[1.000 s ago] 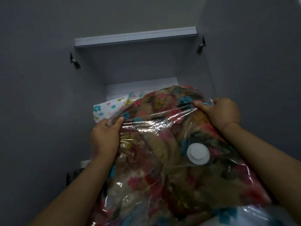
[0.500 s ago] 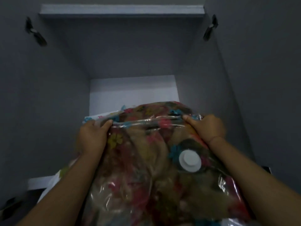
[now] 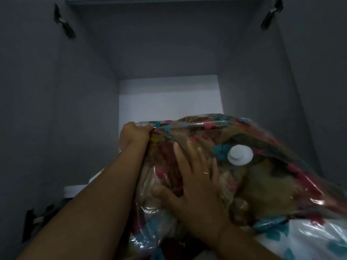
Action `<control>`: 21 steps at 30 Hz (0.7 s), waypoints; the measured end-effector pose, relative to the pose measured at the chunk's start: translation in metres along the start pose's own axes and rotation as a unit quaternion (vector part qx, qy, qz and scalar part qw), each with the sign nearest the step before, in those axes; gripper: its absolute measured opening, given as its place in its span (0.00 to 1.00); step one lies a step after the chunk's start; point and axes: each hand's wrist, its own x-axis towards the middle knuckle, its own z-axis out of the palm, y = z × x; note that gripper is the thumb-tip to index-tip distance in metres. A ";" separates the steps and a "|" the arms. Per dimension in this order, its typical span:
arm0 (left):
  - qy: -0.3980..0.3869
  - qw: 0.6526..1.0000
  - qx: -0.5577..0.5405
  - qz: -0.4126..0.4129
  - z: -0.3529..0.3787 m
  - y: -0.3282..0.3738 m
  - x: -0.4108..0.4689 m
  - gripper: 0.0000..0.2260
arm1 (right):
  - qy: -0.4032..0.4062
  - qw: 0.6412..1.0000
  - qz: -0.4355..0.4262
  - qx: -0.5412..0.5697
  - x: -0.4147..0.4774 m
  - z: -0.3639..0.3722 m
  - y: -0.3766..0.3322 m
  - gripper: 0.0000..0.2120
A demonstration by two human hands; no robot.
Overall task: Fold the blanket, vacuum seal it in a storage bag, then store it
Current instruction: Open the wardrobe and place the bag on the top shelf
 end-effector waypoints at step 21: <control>-0.236 0.957 -0.110 0.125 -0.105 -0.036 -0.132 0.35 | -0.138 0.990 0.028 -0.005 0.118 0.005 0.064 0.34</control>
